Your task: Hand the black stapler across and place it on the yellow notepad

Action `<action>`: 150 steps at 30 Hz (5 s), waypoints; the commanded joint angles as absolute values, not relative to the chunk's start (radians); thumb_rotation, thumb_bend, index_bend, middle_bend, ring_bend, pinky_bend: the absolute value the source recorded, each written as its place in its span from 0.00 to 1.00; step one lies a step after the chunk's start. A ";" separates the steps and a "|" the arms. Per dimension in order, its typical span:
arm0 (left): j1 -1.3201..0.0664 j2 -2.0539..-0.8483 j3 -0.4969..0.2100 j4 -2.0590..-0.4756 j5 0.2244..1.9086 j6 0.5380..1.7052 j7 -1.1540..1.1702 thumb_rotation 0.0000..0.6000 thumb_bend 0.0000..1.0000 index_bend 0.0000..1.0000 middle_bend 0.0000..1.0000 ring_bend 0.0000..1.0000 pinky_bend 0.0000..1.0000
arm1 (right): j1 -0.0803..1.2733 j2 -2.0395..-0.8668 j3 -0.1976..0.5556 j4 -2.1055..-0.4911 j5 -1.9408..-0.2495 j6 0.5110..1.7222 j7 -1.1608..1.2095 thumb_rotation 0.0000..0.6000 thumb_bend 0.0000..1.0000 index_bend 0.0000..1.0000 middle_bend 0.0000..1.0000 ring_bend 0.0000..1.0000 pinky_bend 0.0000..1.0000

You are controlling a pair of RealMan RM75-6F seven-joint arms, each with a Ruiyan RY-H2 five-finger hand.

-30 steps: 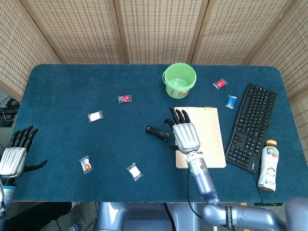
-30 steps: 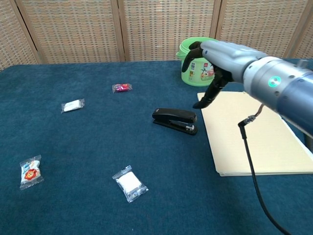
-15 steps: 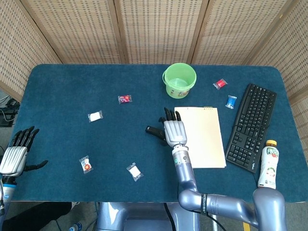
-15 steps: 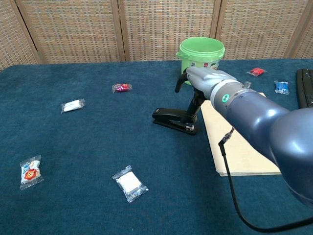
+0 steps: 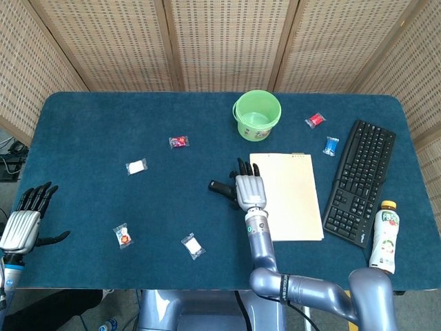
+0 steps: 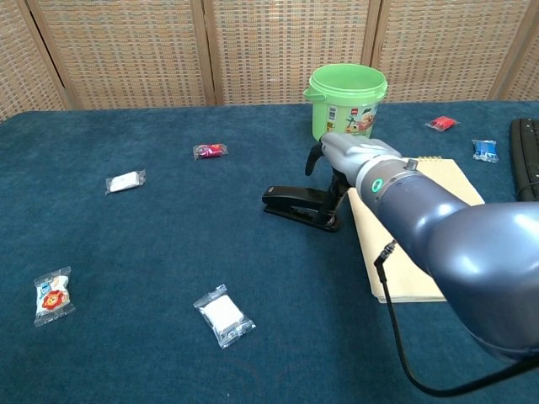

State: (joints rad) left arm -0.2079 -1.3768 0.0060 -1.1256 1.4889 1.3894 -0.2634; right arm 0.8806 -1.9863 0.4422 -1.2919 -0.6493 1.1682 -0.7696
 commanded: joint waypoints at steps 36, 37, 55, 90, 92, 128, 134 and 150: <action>-0.206 -1.376 -0.004 -1.124 1.511 1.370 -0.282 1.00 0.18 0.00 0.00 0.00 0.00 | 0.886 -1.988 0.411 -1.182 -0.678 1.112 -0.708 1.00 0.54 0.85 0.69 0.69 0.80; -0.206 -1.376 -0.004 -1.124 1.511 1.370 -0.281 1.00 0.18 0.00 0.00 0.00 0.00 | 0.883 -1.982 0.414 -1.192 -0.673 1.113 -0.708 1.00 0.54 0.85 0.69 0.69 0.80; -0.205 -1.386 0.000 -1.125 1.520 1.367 -0.252 1.00 0.19 0.00 0.00 0.00 0.00 | 0.786 -1.796 0.500 -1.378 -0.506 1.178 -0.688 1.00 0.53 0.86 0.69 0.70 0.81; -0.205 -1.392 0.007 -1.123 1.540 1.375 -0.248 1.00 0.19 0.00 0.00 0.00 0.00 | 0.727 -1.791 0.411 -1.272 -0.499 1.139 -0.571 1.00 0.52 0.85 0.69 0.69 0.80; -0.205 -1.392 0.007 -1.123 1.541 1.375 -0.250 1.00 0.19 0.00 0.00 0.00 0.00 | 0.724 -1.793 0.406 -1.262 -0.504 1.134 -0.568 1.00 0.52 0.85 0.69 0.69 0.80; -0.204 -1.390 0.002 -1.128 1.535 1.377 -0.248 1.00 0.19 0.00 0.00 0.00 0.00 | 0.639 -1.653 0.312 -1.383 -0.667 1.226 -0.576 1.00 0.14 0.00 0.00 0.00 0.00; -0.198 -1.370 -0.018 -1.165 1.520 1.399 -0.232 1.00 0.19 0.00 0.00 0.00 0.00 | 0.488 -1.478 0.210 -1.513 -0.925 1.299 -0.340 1.00 0.13 0.00 0.00 0.00 0.00; -0.177 -1.279 -0.040 -1.393 1.440 1.384 -0.022 1.00 0.19 0.00 0.00 0.00 0.00 | 0.262 -1.321 0.019 -1.411 -1.364 1.463 0.082 1.00 0.13 0.00 0.00 0.00 0.00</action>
